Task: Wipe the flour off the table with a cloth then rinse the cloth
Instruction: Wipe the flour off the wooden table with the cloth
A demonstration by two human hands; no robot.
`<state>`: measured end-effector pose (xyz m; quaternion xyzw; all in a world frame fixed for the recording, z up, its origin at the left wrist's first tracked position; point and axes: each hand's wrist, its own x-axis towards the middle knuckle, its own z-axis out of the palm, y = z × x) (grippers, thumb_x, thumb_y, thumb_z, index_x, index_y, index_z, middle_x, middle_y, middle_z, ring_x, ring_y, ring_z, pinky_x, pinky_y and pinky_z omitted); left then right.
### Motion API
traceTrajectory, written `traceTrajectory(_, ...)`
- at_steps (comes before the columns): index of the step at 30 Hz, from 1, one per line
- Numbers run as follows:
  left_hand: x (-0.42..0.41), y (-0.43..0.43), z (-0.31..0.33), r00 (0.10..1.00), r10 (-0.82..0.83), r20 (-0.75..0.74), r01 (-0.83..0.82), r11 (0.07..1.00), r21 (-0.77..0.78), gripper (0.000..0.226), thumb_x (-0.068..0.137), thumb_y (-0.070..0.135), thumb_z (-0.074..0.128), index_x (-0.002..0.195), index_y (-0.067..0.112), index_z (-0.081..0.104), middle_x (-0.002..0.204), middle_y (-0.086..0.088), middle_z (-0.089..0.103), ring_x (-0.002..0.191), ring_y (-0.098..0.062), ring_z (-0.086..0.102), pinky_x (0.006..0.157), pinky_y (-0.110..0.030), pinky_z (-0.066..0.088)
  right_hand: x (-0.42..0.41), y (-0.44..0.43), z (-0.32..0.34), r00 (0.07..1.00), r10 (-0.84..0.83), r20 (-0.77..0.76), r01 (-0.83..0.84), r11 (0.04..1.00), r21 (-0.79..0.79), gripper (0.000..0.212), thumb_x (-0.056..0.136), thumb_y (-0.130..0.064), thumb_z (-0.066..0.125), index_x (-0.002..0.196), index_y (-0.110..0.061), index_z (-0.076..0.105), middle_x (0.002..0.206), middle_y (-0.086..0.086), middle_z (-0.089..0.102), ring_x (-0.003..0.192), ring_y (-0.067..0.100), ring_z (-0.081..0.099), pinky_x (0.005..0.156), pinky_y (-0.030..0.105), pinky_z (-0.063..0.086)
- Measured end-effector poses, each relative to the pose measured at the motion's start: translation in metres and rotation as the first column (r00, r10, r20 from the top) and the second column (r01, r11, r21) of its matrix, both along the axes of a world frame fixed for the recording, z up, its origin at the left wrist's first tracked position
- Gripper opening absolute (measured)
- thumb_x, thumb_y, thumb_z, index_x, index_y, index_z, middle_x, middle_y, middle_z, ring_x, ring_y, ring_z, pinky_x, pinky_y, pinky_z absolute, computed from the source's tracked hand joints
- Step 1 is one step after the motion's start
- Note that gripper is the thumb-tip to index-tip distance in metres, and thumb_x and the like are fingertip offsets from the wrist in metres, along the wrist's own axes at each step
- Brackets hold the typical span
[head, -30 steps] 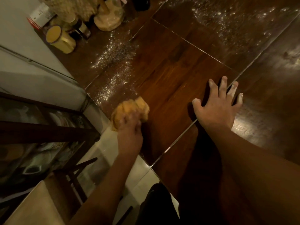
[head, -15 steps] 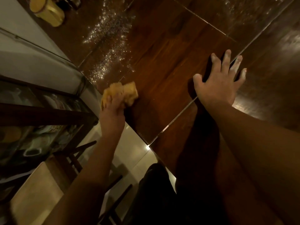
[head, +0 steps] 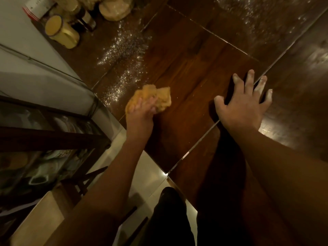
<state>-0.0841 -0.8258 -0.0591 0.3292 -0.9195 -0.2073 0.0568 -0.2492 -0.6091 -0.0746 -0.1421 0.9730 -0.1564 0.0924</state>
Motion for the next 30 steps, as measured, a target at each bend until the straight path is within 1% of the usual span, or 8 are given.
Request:
traceTrajectory(4,-0.058,-0.003,0.0,0.998,0.064,-0.03,-0.065,0.997,-0.052,0.034,0.097,0.016,0.051,0.129,0.026,0.059,0.136,-0.003,0.056,0.136,-0.033,0.038,0.114,-0.044,0.016,0.0,0.0,-0.001,1.0,0.001,-0.005,-0.001,1.0,0.012,0.075,0.088,-0.059,0.038,0.155,-0.026,0.023,0.168,0.008,0.004,0.153,0.036,-0.004,0.12,0.06,0.001)
traceTrajectory(7,-0.063,0.017,-0.004,0.954,-0.287,-0.092,0.275,0.953,-0.124,0.04,0.086,0.001,0.062,0.12,0.023,0.066,0.127,-0.002,0.063,0.127,-0.035,0.049,0.114,-0.039,0.021,0.0,0.0,-0.001,1.0,0.001,-0.004,-0.001,1.0,0.011,0.075,0.089,-0.058,0.04,0.154,-0.026,0.023,0.168,0.008,0.004,0.153,0.036,-0.003,0.12,0.061,0.001)
traceTrajectory(9,-0.058,0.011,-0.006,0.893,-0.447,-0.06,0.446,0.895,-0.017,0.043,0.087,0.002,0.061,0.124,0.024,0.063,0.131,0.004,0.06,0.133,-0.028,0.043,0.116,-0.042,0.022,0.0,0.0,0.0,1.0,0.0,0.002,0.0,1.0,0.014,0.074,0.089,-0.057,0.041,0.155,-0.026,0.022,0.168,0.008,0.003,0.154,0.035,-0.004,0.12,0.061,0.002)
traceTrajectory(12,-0.071,-0.023,-0.005,0.91,-0.411,-0.044,0.414,0.905,0.101,0.039,0.093,0.01,0.057,0.128,0.028,0.06,0.136,0.008,0.055,0.137,-0.02,0.037,0.117,-0.045,0.024,0.0,0.0,0.0,1.0,-0.003,0.01,0.003,1.0,0.02,0.074,0.09,-0.057,0.04,0.155,-0.027,0.021,0.168,0.008,0.003,0.154,0.034,-0.004,0.12,0.06,0.002)
traceTrajectory(15,-0.115,-0.038,0.001,0.939,-0.343,-0.01,0.343,0.939,0.023,0.038,0.097,0.016,0.052,0.132,0.029,0.056,0.14,0.004,0.052,0.139,-0.029,0.034,0.116,-0.047,0.023,-0.001,0.0,-0.001,1.0,-0.004,0.011,0.004,0.999,0.038,0.075,0.089,-0.06,0.036,0.155,-0.028,0.021,0.168,0.007,0.002,0.154,0.034,-0.005,0.12,0.06,0.003)
traceTrajectory(20,-0.185,-0.051,0.006,0.77,-0.632,0.088,0.621,0.774,0.125,0.042,0.097,0.013,0.052,0.135,0.031,0.053,0.145,0.007,0.046,0.143,-0.027,0.025,0.118,-0.045,0.016,0.0,-0.001,-0.001,1.0,-0.009,0.026,0.008,0.999,0.048,0.076,0.088,-0.062,0.03,0.156,-0.03,0.018,0.168,0.006,0.0,0.154,0.032,-0.008,0.12,0.059,0.001)
traceTrajectory(24,-0.203,-0.095,0.006,0.839,-0.536,0.095,0.531,0.844,0.073,0.042,0.096,0.011,0.053,0.132,0.032,0.055,0.143,0.009,0.048,0.141,-0.017,0.03,0.118,-0.028,0.012,0.001,-0.001,0.001,1.0,-0.013,0.028,0.011,0.998,0.058,0.076,0.088,-0.063,0.025,0.156,-0.031,0.017,0.168,0.004,-0.001,0.154,0.031,-0.007,0.121,0.058,0.001)
traceTrajectory(30,-0.235,-0.149,0.013,0.921,-0.37,0.121,0.383,0.918,-0.107,0.039,0.096,0.015,0.052,0.13,0.033,0.058,0.136,-0.002,0.057,0.125,-0.025,0.052,0.107,-0.033,0.037,-0.001,-0.001,0.004,0.999,-0.015,0.041,0.014,0.999,0.032,0.072,0.09,-0.061,0.024,0.155,-0.032,0.021,0.168,0.002,0.0,0.154,0.028,-0.008,0.12,0.053,-0.004)
